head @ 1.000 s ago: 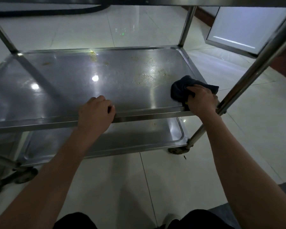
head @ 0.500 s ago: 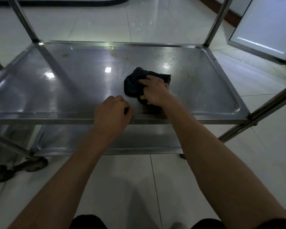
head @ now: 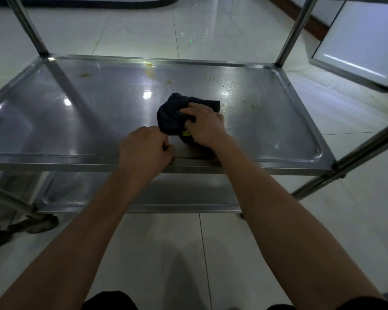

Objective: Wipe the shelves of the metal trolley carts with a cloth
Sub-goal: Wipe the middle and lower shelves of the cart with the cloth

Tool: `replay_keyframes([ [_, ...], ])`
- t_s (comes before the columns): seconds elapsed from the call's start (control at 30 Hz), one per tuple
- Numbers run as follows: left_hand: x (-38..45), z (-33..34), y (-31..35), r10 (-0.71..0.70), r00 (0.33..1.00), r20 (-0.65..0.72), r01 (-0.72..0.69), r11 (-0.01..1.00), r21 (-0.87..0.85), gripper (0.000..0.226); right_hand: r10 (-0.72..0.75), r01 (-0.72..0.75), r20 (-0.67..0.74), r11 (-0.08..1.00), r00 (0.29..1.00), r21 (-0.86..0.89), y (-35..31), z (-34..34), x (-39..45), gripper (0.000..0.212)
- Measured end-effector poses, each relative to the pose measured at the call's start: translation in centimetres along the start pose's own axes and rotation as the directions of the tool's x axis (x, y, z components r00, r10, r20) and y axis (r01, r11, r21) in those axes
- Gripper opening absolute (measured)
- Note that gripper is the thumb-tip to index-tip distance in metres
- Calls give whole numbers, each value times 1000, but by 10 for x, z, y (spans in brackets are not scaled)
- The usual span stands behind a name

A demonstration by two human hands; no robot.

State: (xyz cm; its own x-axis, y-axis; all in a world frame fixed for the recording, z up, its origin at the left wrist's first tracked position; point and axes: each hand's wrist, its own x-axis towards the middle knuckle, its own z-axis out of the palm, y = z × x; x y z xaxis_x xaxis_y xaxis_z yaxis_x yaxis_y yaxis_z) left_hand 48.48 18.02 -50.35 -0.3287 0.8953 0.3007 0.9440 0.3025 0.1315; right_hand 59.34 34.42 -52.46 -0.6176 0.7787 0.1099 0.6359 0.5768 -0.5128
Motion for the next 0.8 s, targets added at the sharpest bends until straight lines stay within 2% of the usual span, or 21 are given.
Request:
replay_keyframes([
  [0.13,29,-5,8,-11,998,63,13,999,-41,15,78,-78,-37,997,996,-3,32,-22,-10,46],
  [0.3,42,-1,11,10,990,140,0,997,-74,15,159,-158,-47,987,986,8,77,-57,-30,45],
  [0.43,38,6,6,10,994,107,-4,998,-57,22,203,-205,-98,979,974,-17,123,-92,-54,40],
  [0.5,40,6,7,7,994,107,-2,999,-49,22,286,-291,-158,957,945,-10,147,-109,-66,40],
  [0.6,43,9,7,-6,993,115,11,999,-36,21,370,-398,-228,913,901,-91,169,-121,-74,42],
  [0.8,41,17,4,32,997,68,-28,998,-53,17,375,-405,-239,910,896,-92,169,-121,-64,45],
])
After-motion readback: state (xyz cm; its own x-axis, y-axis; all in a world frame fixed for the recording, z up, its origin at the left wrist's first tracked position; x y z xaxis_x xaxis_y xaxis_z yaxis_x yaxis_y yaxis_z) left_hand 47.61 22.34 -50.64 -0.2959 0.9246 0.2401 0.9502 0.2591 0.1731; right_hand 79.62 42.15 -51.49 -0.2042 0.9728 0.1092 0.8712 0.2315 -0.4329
